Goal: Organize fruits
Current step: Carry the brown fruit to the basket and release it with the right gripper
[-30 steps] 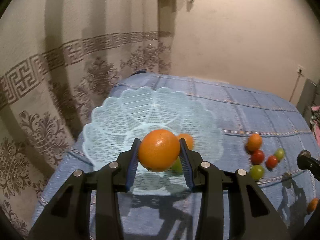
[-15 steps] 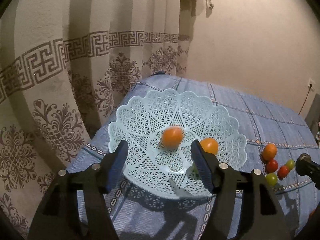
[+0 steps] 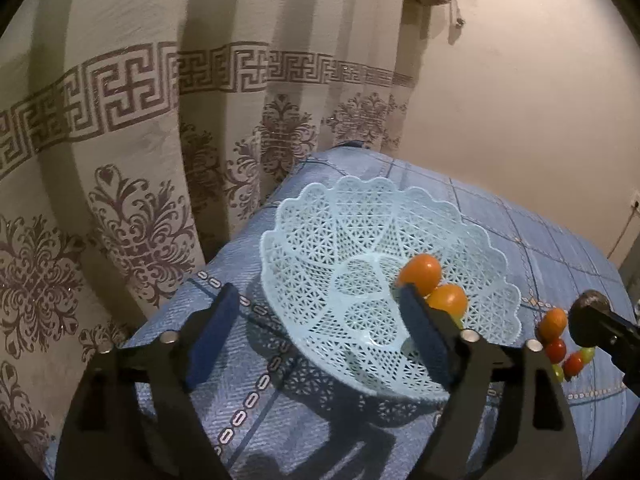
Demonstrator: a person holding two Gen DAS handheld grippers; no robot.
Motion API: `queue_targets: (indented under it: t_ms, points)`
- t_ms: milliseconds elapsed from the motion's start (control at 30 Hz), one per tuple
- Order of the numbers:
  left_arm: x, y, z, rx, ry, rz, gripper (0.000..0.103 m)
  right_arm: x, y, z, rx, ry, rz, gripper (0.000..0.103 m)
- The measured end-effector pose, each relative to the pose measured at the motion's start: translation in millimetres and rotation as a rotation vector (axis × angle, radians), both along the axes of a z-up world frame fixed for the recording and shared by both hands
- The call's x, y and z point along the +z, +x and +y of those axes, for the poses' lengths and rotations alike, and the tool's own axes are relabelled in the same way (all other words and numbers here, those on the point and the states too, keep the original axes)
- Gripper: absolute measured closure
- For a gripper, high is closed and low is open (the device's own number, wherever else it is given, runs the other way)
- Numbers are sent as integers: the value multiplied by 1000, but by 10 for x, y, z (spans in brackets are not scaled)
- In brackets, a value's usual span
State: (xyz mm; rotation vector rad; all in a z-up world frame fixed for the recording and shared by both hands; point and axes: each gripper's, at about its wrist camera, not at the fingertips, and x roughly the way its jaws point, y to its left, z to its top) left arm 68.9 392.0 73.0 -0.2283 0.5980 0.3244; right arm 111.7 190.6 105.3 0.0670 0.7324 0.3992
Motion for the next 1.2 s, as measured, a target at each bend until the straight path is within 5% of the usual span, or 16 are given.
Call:
queue_targets:
  t_ms: [600, 700, 1200]
  points:
    - [9, -133, 242, 214, 5, -8, 10, -255, 183, 775, 134, 23, 76, 67]
    - [9, -164, 309, 241, -19, -18, 6, -247, 191, 772, 121, 41, 75, 52]
    - [36, -139, 83, 173, 55, -33, 6, -141, 166, 405, 28, 88, 40, 51]
